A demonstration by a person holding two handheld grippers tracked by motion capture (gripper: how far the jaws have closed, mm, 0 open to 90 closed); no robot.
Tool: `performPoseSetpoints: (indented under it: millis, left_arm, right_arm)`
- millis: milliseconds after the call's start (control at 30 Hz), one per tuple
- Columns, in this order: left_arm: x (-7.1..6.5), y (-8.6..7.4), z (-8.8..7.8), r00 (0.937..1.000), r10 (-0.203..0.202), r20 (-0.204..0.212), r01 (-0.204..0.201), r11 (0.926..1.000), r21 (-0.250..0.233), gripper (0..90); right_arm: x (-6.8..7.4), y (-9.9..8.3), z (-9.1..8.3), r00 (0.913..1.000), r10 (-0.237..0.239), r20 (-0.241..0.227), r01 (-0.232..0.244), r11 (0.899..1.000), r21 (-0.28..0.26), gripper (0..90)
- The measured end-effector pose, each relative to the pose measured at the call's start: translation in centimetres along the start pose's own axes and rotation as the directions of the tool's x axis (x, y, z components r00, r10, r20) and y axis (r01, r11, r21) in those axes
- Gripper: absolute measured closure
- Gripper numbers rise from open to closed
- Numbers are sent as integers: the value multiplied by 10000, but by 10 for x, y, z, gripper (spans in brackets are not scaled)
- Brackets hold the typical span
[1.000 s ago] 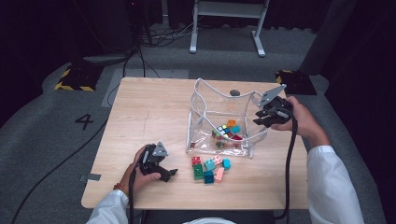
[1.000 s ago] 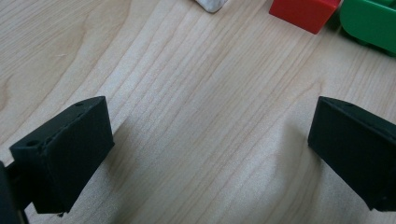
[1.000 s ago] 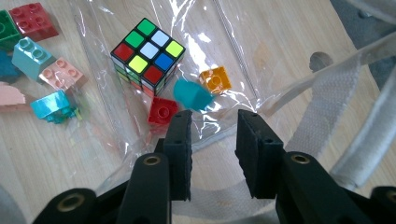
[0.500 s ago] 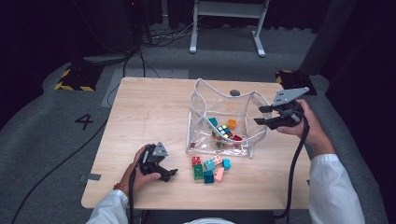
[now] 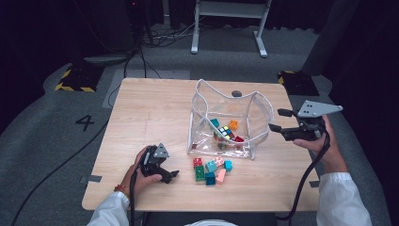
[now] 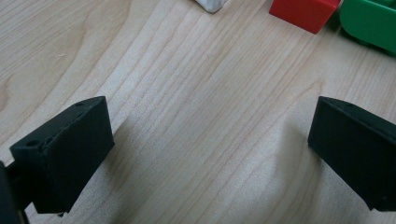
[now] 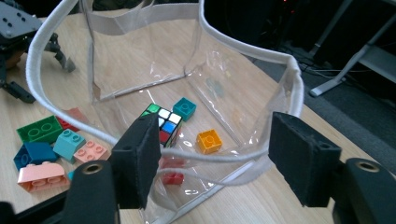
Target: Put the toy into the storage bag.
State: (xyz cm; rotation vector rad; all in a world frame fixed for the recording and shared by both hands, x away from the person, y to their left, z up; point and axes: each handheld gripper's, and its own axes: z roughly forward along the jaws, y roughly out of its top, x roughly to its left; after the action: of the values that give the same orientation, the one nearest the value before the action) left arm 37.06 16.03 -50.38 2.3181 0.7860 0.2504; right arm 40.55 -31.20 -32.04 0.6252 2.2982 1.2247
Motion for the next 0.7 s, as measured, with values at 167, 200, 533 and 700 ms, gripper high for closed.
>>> performPoseSetpoints:
  millis: [167, 200, 533, 700]
  left_arm:
    - [0, 0, 0, 10000, 4, -17, -4, 10000, -1, 1]
    - [0, 0, 0, 10000, -4, 3, 4, 10000, -1, 1]
    - [0, 0, 0, 10000, 12, -40, -12, 10000, -3, 1]
    - [0, 0, 0, 10000, 9, -26, -9, 10000, -1, 1]
  right_arm:
    - [7, -17, -9, 9994, 138, 323, -129, 9995, -277, 303]
    - [9, -22, -9, 9993, 134, 351, -124, 9995, -295, 303]
    - [21, -66, -5, 9953, 859, 454, -837, 9953, -492, 321]
    - [31, -85, 2, 9925, 1213, 167, -1206, 9920, -386, 330]
